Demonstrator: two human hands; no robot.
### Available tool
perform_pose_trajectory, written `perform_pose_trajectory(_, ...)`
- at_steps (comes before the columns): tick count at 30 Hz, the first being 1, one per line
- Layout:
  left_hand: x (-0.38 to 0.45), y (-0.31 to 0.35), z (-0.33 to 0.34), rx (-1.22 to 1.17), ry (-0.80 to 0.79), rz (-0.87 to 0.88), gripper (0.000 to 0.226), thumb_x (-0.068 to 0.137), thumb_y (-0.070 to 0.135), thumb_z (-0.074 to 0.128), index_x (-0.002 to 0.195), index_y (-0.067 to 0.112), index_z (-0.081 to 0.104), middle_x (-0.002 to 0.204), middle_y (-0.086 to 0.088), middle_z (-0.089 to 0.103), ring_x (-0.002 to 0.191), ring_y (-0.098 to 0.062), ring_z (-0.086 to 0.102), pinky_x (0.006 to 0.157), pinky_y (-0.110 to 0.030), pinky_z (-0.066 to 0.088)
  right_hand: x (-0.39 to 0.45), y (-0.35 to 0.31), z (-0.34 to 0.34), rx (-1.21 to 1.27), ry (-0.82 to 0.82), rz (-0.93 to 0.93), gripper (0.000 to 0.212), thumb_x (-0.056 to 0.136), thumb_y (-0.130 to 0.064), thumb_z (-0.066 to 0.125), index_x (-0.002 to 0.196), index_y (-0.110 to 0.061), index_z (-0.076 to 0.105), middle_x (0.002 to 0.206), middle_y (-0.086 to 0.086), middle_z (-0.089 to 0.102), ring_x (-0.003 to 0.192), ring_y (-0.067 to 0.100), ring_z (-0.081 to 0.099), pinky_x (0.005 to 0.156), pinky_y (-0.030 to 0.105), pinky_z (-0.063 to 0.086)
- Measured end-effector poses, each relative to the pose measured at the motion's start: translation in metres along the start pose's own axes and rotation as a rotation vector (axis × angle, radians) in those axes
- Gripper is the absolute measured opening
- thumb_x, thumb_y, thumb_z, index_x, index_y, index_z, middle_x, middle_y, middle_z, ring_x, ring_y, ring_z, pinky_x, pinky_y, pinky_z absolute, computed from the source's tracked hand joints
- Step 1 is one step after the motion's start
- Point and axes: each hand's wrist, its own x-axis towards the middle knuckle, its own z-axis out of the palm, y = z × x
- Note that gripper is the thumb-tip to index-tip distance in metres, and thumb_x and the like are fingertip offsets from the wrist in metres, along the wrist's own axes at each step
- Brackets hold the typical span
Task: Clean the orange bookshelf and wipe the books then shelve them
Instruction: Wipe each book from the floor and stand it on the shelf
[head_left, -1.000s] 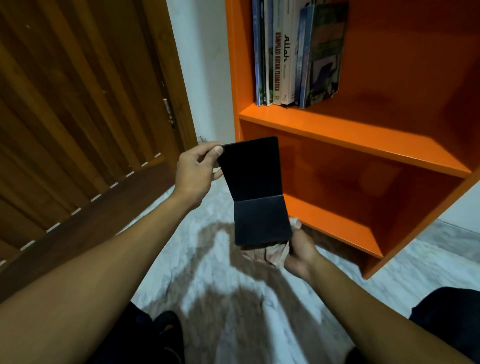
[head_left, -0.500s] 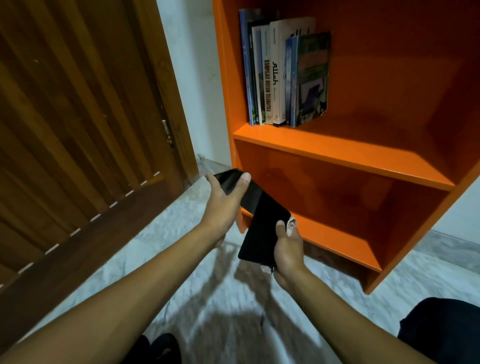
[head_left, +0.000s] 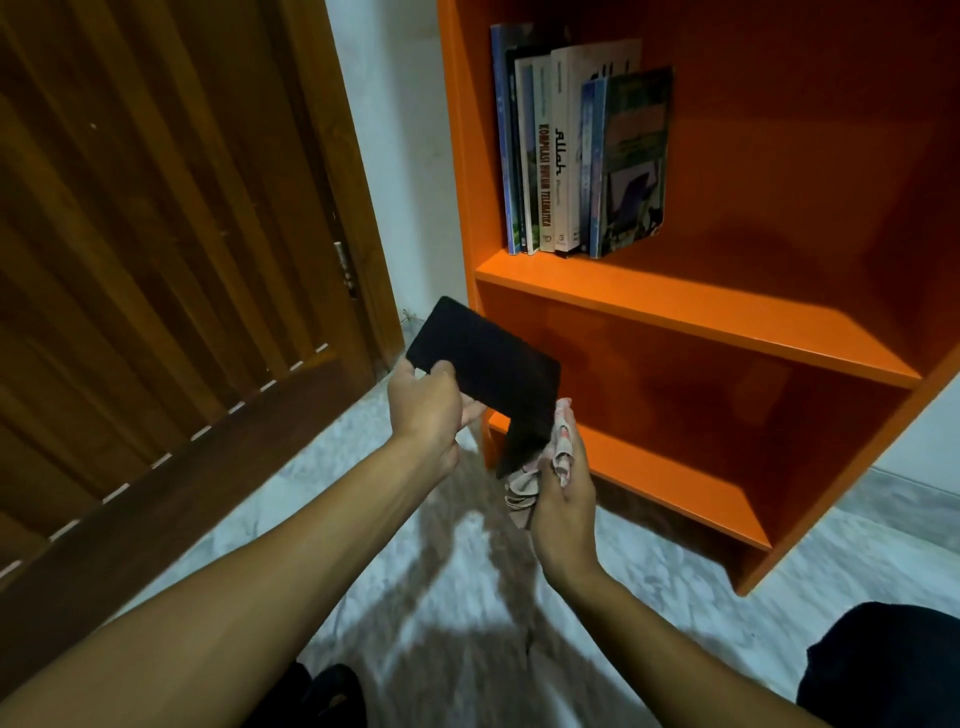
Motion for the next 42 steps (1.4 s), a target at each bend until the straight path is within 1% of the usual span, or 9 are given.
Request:
perform_pose_trajectory(7,-0.001,0.011,-0.01,0.236,-0.142,0.141,0.033,0.105,0.008,0.039,0.124,0.028,0.056,0.106,0.006,0.071,0.099,-0.021,0.072,0.076,-0.036,0.063,0.044,-0.006,-0.012,0.178,0.299,0.236,0.068,0.087,-0.061,0.047,0.141,-0.021,0.047,0.134,0.004,0.061,0.12,0.029,0.061,0.104,0.055,0.047)
perform_pose_trajectory(13,-0.006,0.005,-0.009,0.444,-0.37,0.154,0.031,0.108,0.01,0.034,0.124,0.024,0.057,0.106,-0.004,0.071,0.087,-0.02,0.073,0.065,-0.035,0.062,0.055,-0.048,-0.022,0.113,0.241,0.011,0.03,0.104,-0.037,0.044,0.126,-0.023,0.059,0.123,-0.001,0.067,0.109,0.015,0.065,0.095,0.038,0.052)
perform_pose_trajectory(16,-0.012,-0.007,-0.003,0.532,-0.52,0.123,0.031,0.108,0.011,0.033,0.121,0.023,0.058,0.092,-0.016,0.06,0.077,-0.031,0.067,0.072,-0.046,0.059,0.055,-0.055,-0.013,-0.016,0.166,-0.11,0.026,0.102,-0.046,0.045,0.114,-0.029,0.06,0.106,0.002,0.067,0.092,0.022,0.061,0.08,0.038,0.047)
perform_pose_trajectory(19,-0.019,-0.015,0.001,0.55,-0.572,0.087,0.026,0.108,0.014,0.034,0.122,0.018,0.056,0.098,-0.023,0.059,0.08,-0.035,0.07,0.075,-0.042,0.062,0.05,-0.046,-0.01,-0.251,0.036,-0.225,0.047,0.096,-0.035,0.036,0.143,-0.032,0.045,0.145,0.01,0.051,0.123,0.026,0.049,0.098,0.041,0.04)
perform_pose_trajectory(22,-0.02,-0.012,0.001,0.519,-0.532,0.08,0.027,0.108,0.013,0.035,0.122,0.016,0.059,0.104,-0.024,0.067,0.076,-0.03,0.074,0.066,-0.042,0.062,0.036,-0.043,-0.007,-0.405,-0.081,-0.401,0.067,0.09,-0.001,0.038,0.15,-0.03,0.028,0.157,-0.017,0.022,0.147,-0.005,0.011,0.122,0.051,0.013)
perform_pose_trajectory(25,-0.012,-0.008,-0.001,0.495,-0.445,0.088,0.027,0.107,0.009,0.035,0.109,0.015,0.062,0.087,-0.016,0.067,0.068,-0.031,0.065,0.067,-0.06,0.056,0.027,-0.03,-0.007,-0.479,-0.222,-0.562,0.074,0.081,0.009,0.04,0.145,-0.028,0.042,0.152,-0.026,0.022,0.148,-0.007,0.009,0.123,0.047,0.002)
perform_pose_trajectory(31,0.003,0.01,-0.014,0.386,-0.275,0.072,0.026,0.108,0.014,0.035,0.106,0.015,0.061,0.087,-0.011,0.062,0.06,-0.016,0.061,0.045,-0.023,0.05,0.019,-0.007,-0.019,-0.545,-0.441,-0.755,0.047,0.082,-0.003,0.037,0.118,-0.015,0.065,0.145,-0.003,0.054,0.146,0.014,0.033,0.119,0.059,0.015)
perform_pose_trajectory(38,0.013,0.022,-0.023,0.36,-0.145,0.032,0.028,0.109,0.019,0.035,0.12,0.016,0.06,0.114,-0.009,0.068,0.086,-0.026,0.069,0.053,-0.03,0.057,0.011,0.0,-0.03,-0.543,-0.51,-0.738,0.055,0.069,-0.005,0.034,0.113,-0.013,0.065,0.126,-0.001,0.065,0.134,0.008,0.046,0.12,0.047,0.021)
perform_pose_trajectory(42,0.016,0.025,-0.027,0.391,-0.126,0.044,0.027,0.108,0.017,0.036,0.122,0.015,0.059,0.117,-0.008,0.065,0.091,-0.028,0.067,0.058,-0.033,0.06,0.01,-0.003,-0.037,-0.545,-0.521,-0.724,0.039,0.082,-0.009,0.038,0.11,-0.016,0.063,0.111,0.001,0.064,0.111,0.017,0.056,0.099,0.036,0.042)
